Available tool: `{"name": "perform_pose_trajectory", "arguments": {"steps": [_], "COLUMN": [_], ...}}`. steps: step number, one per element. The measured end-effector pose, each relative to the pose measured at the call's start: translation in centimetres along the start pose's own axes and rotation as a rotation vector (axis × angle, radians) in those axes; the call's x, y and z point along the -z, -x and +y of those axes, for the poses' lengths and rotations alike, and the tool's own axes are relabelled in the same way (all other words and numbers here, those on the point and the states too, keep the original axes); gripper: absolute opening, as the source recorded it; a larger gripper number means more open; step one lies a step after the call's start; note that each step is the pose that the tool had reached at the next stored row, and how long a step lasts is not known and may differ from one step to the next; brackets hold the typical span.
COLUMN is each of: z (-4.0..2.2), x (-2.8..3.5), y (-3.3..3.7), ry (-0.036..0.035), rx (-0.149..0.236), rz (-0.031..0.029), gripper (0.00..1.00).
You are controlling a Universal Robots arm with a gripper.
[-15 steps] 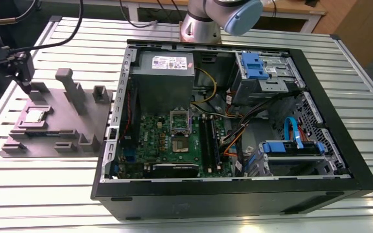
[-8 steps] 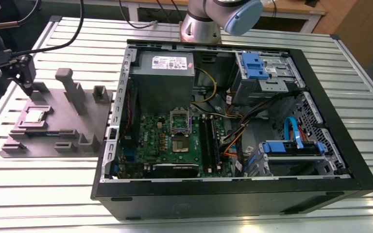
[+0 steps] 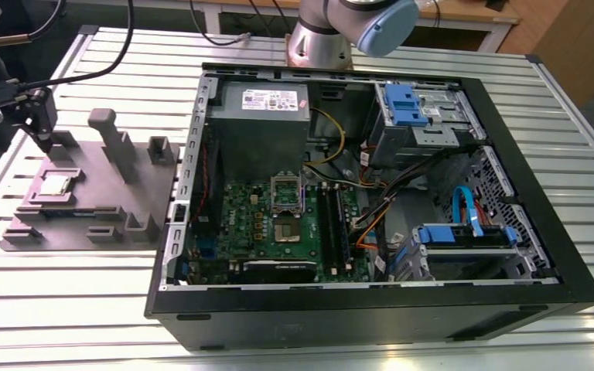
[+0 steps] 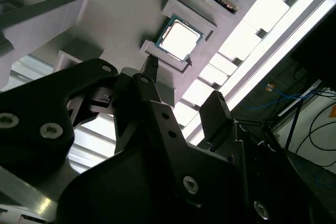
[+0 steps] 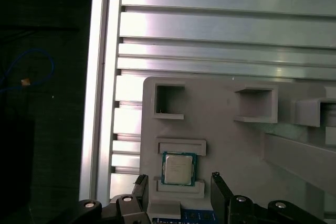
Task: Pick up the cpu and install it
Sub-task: 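Pick up the cpu and move it towards the insertion slot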
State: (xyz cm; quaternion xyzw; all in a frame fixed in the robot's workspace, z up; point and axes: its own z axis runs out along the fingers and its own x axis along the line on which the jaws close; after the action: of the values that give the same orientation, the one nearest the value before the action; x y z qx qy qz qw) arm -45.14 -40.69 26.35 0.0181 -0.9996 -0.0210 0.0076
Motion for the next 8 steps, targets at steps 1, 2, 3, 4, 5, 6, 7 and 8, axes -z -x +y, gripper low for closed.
{"name": "perform_pose_trajectory", "arguments": {"steps": [1,2,3,4,5,6,7,8], "z": [0.0,0.0,0.0,0.0,0.0,0.0,0.0,0.0], "x": [0.0,-0.01,-0.01,-0.01,-0.03,-0.04,-0.06,-0.08], "y": [0.0,0.0,0.0,0.0,0.0,0.0,0.0,0.0], "ry": [0.0,0.0,0.0001,0.0,0.0001,0.0,0.0001,0.0001], "rx": [0.0,0.0,0.0,0.0,0.0,0.0,0.0,0.0], "rz": [-0.0001,0.0,-0.0001,0.0,-0.0001,-0.0001,-0.0001,-0.0001], "gripper": [0.59,0.6,0.6,0.65,0.65,0.72,0.72,0.72]}}
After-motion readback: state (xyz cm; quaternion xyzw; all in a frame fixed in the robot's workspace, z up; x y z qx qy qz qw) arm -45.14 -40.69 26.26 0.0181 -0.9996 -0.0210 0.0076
